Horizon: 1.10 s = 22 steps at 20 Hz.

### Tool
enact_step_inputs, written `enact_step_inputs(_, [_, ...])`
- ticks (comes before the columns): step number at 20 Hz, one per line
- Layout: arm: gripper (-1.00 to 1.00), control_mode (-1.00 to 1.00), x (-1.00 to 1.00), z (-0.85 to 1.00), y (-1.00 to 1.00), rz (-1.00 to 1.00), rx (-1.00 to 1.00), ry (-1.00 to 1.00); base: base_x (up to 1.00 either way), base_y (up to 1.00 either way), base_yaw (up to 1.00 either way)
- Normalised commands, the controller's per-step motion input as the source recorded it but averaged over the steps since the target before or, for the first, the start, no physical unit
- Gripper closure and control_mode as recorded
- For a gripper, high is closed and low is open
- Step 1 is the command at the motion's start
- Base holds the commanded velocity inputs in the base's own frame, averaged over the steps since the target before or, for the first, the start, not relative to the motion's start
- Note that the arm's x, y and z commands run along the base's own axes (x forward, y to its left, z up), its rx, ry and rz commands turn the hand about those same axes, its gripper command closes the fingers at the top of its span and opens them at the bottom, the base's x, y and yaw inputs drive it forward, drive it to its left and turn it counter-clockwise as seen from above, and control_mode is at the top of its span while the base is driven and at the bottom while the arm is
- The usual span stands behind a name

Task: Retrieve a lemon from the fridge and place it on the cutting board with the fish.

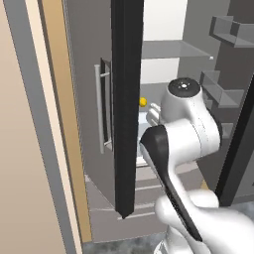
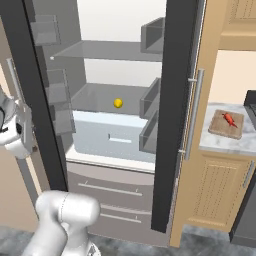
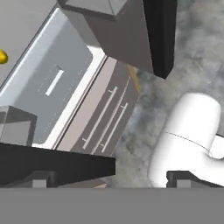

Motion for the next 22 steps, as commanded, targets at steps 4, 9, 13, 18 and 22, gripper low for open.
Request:
enact_step_inputs(4, [-1.0, -1.0, 0.09, -0.37, -0.3, 0.03, 0.81, 0.0, 0.0, 0.0, 0.0])
enact_step_inputs(9, [-1.0, -1.0, 0.02, -0.4, -0.29, 0.06, 0.7, 0.0, 0.0, 0.0, 0.0])
enact_step_inputs(13, [-1.0, -1.0, 0.04, -0.58, -0.03, 0.08, 0.42, -0.01, 0.0, 0.0, 0.0])
enact_step_inputs(18, [-1.0, -1.0, 0.21, -0.59, 0.04, 0.01, 0.18, -0.05, 0.0, 0.0, 0.0])
enact_step_inputs(22, [-1.0, -1.0, 0.28, -0.7, 0.01, 0.0, 0.08, 0.0, 0.0, 0.0, 0.0])
